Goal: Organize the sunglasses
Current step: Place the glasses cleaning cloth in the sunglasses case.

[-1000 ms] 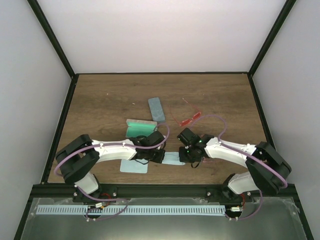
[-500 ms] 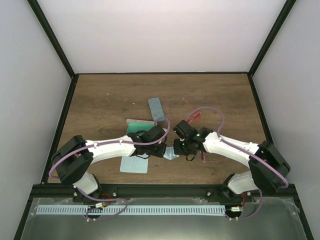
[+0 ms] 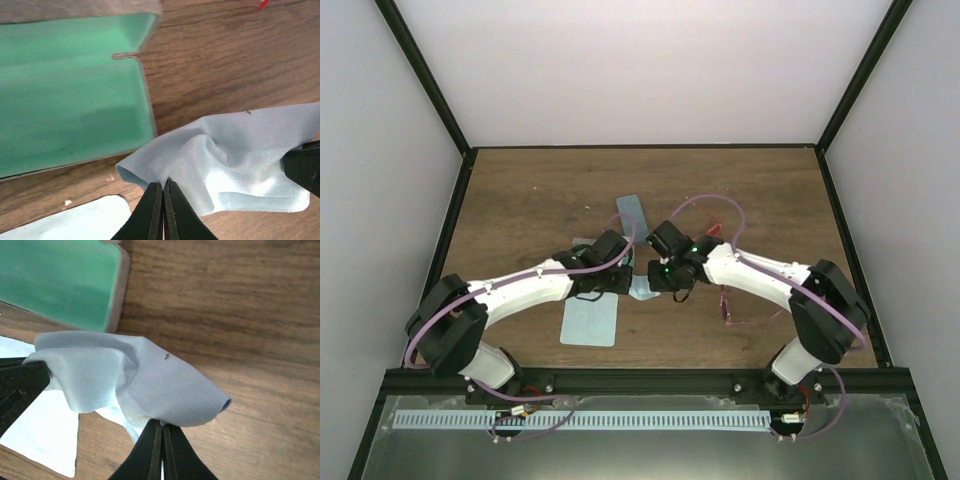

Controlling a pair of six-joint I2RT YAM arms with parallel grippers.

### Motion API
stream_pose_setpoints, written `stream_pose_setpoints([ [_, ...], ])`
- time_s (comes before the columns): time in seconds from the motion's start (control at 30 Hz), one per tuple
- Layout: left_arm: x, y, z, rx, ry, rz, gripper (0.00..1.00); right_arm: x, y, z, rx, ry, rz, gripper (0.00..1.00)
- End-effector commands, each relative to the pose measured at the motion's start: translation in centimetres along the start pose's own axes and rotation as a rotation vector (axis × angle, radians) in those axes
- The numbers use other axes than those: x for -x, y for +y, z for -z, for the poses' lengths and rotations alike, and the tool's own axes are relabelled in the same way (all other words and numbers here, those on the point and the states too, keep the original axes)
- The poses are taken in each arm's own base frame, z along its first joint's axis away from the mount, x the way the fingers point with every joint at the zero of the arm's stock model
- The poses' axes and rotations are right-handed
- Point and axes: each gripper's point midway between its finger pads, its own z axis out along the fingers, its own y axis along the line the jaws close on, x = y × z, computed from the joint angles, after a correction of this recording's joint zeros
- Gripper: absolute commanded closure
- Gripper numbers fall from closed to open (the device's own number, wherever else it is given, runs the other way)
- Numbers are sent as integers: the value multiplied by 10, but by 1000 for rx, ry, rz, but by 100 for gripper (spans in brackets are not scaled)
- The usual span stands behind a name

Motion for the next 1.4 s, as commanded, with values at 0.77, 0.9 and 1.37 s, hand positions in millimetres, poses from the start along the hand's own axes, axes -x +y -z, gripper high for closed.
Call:
stream_pose_setpoints([
  [0.77, 39, 90, 8, 117, -50, 103, 96, 71, 67, -45, 38, 7, 146, 99],
  [0.9, 42, 96, 5, 128, -54, 108, 96, 70, 67, -50, 39, 17, 145, 99],
  [1.37, 44, 104, -7, 145, -39, 105, 96, 72, 74, -61, 55, 33, 138, 99],
])
